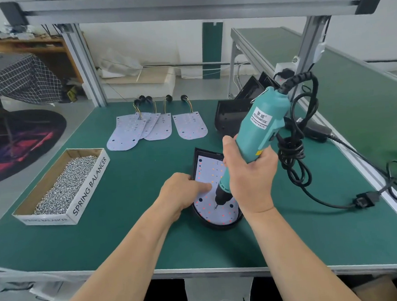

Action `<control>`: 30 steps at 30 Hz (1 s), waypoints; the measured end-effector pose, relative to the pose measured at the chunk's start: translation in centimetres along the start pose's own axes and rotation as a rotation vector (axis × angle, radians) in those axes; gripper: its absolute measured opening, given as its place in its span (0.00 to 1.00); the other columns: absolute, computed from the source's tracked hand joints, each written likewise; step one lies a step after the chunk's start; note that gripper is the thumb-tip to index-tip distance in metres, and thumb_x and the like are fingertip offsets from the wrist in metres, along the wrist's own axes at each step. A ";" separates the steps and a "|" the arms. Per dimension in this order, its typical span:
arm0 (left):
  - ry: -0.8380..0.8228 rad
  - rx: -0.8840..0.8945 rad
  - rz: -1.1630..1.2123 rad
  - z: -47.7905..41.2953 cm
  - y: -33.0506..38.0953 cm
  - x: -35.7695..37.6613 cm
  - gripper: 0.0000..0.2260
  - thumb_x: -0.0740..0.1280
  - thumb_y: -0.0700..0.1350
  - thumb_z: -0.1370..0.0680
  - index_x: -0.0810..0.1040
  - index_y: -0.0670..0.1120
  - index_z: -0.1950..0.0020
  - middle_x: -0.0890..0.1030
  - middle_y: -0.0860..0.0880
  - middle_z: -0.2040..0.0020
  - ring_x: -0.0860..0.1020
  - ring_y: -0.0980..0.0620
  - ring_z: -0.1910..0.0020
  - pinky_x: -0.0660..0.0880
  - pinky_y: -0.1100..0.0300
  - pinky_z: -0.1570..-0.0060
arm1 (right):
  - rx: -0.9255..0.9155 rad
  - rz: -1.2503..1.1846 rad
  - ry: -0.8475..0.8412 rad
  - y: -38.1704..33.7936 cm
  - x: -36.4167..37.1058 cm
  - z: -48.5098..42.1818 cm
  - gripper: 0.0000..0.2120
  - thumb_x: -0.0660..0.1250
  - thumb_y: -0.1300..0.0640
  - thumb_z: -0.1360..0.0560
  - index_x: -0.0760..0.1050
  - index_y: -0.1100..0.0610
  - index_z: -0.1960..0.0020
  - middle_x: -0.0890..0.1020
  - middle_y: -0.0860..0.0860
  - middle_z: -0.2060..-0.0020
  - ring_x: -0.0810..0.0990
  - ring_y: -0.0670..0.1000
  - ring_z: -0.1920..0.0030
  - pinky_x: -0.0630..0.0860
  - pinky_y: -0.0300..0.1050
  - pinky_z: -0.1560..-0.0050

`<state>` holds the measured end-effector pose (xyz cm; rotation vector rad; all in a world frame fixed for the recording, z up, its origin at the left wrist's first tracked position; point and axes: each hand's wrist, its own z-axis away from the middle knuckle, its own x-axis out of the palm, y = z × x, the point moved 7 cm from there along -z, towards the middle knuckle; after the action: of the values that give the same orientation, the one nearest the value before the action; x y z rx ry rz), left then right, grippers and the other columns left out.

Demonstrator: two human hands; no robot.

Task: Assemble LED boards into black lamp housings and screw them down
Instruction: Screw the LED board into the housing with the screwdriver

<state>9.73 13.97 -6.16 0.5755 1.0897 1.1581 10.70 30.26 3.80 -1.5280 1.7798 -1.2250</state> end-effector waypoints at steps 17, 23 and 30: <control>-0.035 -0.038 -0.046 1.3 0.2 -0.7 0.26 0.75 0.62 0.35 0.80 0.39 0.56 0.83 0.43 0.61 0.77 0.46 0.64 0.71 0.55 0.62 | 0.347 -0.360 0.424 2.6 -6.4 -4.3 0.11 0.71 0.49 0.23 0.72 0.53 0.58 0.79 0.43 0.74 0.76 0.46 0.73 0.74 0.40 0.68; 0.124 0.010 0.311 0.8 0.5 -4.8 0.06 0.61 0.36 0.17 0.76 0.36 0.46 0.80 0.39 0.52 0.80 0.48 0.61 0.76 0.61 0.61 | 0.661 -0.387 0.462 9.2 -7.7 -3.2 0.15 0.71 0.43 0.23 0.72 0.54 0.55 0.79 0.44 0.75 0.79 0.45 0.73 0.75 0.40 0.67; -0.006 0.193 0.626 2.6 4.2 -4.0 0.12 0.57 0.24 0.20 0.78 0.32 0.46 0.85 0.36 0.53 0.86 0.43 0.53 0.81 0.64 0.58 | 0.672 -0.528 0.435 10.3 -5.2 -4.3 0.14 0.72 0.47 0.23 0.73 0.55 0.57 0.79 0.47 0.74 0.78 0.45 0.74 0.76 0.37 0.72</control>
<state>10.21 12.09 -0.10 1.1231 1.0512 1.5906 3.27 36.25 -3.96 -1.4072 0.9851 -2.2669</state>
